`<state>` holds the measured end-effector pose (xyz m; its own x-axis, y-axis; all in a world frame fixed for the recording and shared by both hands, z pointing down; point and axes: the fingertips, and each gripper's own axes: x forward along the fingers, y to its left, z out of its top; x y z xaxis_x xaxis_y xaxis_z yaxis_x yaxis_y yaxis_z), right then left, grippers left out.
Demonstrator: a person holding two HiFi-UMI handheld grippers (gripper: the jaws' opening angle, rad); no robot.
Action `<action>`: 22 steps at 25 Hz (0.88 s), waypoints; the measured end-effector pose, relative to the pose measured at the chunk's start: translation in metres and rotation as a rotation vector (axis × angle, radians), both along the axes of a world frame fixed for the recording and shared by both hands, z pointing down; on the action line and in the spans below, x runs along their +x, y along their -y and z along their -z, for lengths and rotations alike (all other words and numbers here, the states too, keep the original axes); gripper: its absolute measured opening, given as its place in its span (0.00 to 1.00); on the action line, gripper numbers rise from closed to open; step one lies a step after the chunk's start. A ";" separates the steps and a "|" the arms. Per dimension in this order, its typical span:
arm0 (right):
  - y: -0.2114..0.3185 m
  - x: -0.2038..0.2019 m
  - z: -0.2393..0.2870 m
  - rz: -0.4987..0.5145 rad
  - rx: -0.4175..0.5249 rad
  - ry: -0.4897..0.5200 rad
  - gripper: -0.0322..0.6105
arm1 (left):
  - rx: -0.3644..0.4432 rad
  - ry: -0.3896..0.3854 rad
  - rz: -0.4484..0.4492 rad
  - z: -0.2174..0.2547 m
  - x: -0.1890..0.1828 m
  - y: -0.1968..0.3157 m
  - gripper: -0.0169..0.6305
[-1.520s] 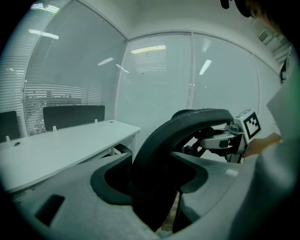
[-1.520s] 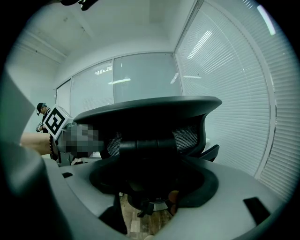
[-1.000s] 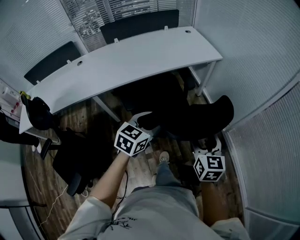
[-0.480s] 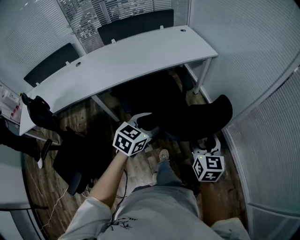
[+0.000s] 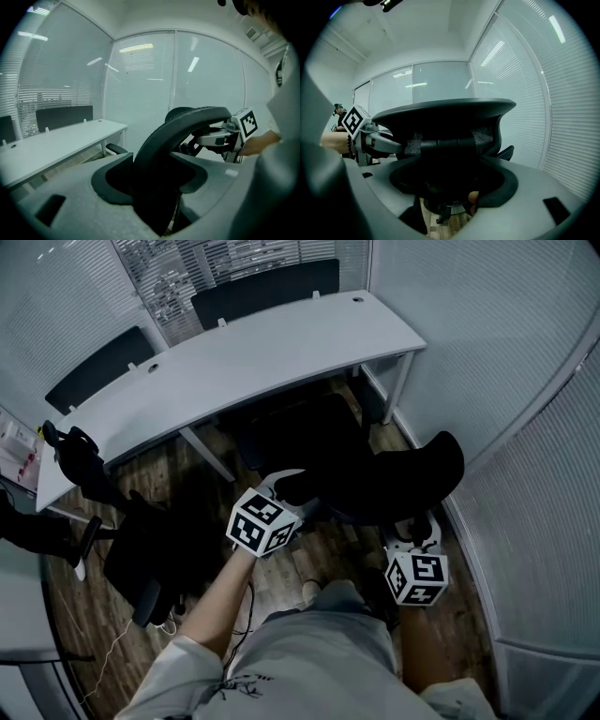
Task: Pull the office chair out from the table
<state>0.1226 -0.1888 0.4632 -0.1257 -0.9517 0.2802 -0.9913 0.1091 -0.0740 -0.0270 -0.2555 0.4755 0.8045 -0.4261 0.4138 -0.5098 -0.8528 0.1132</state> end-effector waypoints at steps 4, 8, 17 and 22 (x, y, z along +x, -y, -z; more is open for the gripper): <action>-0.015 0.008 -0.001 -0.001 -0.001 0.001 0.49 | 0.002 -0.005 0.011 0.000 0.007 -0.015 0.39; -0.030 0.019 0.002 0.002 0.003 0.000 0.49 | 0.002 -0.005 0.003 0.002 0.017 -0.032 0.38; -0.068 0.040 -0.001 0.000 -0.003 0.000 0.49 | -0.004 -0.003 0.005 -0.001 0.036 -0.074 0.37; -0.091 0.045 0.000 0.004 -0.008 -0.005 0.49 | 0.005 0.001 0.008 0.001 0.041 -0.097 0.37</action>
<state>0.1673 -0.0981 0.4631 -0.1284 -0.9490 0.2881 -0.9911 0.1129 -0.0700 0.0138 -0.1585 0.4746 0.8008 -0.4347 0.4121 -0.5168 -0.8492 0.1086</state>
